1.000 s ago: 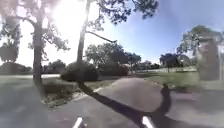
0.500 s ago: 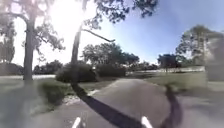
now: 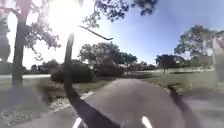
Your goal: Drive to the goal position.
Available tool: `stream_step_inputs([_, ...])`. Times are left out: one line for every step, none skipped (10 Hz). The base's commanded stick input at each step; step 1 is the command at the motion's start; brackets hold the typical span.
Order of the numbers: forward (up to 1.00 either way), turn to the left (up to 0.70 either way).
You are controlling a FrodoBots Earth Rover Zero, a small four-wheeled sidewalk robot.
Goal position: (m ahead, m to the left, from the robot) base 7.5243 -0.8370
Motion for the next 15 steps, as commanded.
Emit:
stream_step_inputs([0.7, 0.0])
stream_step_inputs([0.7, 0.0])
stream_step_inputs([0.7, 0.0])
stream_step_inputs([0.7, 0.0])
stream_step_inputs([0.7, 0.0])
stream_step_inputs([0.7, 0.0])
stream_step_inputs([0.7, 0.0])
stream_step_inputs([0.7, 0.0])
stream_step_inputs([0.7, 0.0])
stream_step_inputs([0.7, 0.0])
stream_step_inputs([0.7, 0.0])
stream_step_inputs([0.7, 0.0])
stream_step_inputs([0.7, 0.0])
stream_step_inputs([0.7, 0.0])
stream_step_inputs([0.7, 0.0])
